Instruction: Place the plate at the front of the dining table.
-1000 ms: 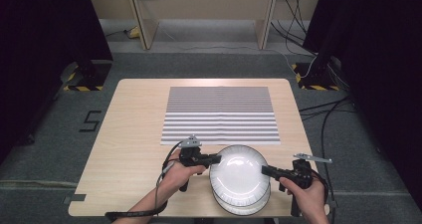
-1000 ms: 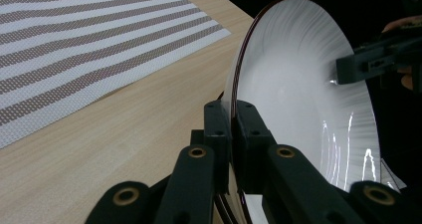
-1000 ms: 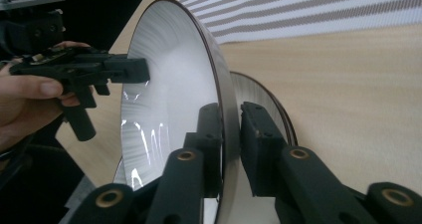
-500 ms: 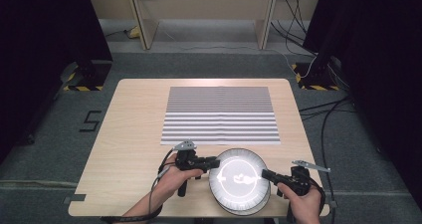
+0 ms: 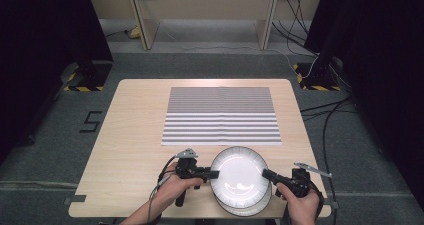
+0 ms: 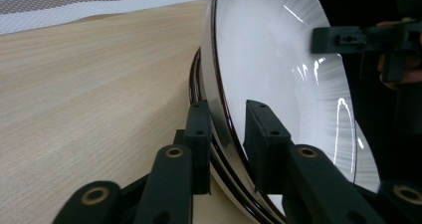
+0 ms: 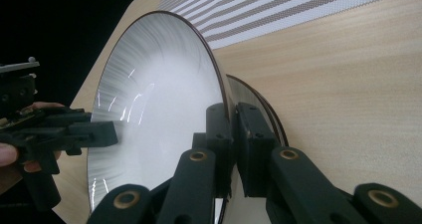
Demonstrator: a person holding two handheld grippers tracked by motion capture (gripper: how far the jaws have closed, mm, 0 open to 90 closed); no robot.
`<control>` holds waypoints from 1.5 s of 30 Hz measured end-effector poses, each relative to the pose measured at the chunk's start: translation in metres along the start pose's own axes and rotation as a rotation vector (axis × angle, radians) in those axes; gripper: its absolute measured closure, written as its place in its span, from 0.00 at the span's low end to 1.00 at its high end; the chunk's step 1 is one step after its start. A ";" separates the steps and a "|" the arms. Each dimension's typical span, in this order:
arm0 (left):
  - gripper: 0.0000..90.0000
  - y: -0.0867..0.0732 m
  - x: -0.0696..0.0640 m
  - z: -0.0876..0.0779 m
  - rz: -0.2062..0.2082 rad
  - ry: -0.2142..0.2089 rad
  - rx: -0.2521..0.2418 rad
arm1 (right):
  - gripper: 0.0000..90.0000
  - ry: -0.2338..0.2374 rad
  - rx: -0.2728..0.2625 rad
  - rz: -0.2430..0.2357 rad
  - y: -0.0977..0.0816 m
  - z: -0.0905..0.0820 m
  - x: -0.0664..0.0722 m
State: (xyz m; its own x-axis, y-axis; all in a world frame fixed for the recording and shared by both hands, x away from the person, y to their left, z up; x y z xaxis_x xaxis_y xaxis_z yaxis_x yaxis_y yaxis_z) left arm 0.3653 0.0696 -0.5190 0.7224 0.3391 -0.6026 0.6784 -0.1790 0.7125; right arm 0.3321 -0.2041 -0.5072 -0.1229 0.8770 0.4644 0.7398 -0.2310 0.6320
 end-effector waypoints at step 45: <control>0.93 0.063 0.010 -0.013 0.087 0.125 -0.174 | 0.94 -0.110 -0.182 -0.176 0.054 0.008 0.029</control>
State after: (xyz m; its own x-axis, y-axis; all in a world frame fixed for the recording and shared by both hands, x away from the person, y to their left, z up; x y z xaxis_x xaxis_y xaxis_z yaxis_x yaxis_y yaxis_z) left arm 0.4131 0.0733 -0.4758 0.7475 0.4430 -0.4949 0.5735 -0.0546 0.8174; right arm 0.3740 -0.1877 -0.4642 -0.1594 0.9484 0.2739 0.5808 -0.1342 0.8029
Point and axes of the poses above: each handheld gripper's, and its own axes: z roughly forward along the jaws, y roughly out of its top, x roughly to its left, the point moved 5 cm from there along z, roughly forward along the jaws, and after that the axes turned 14 degrees about -y, right-handed, at the moved point
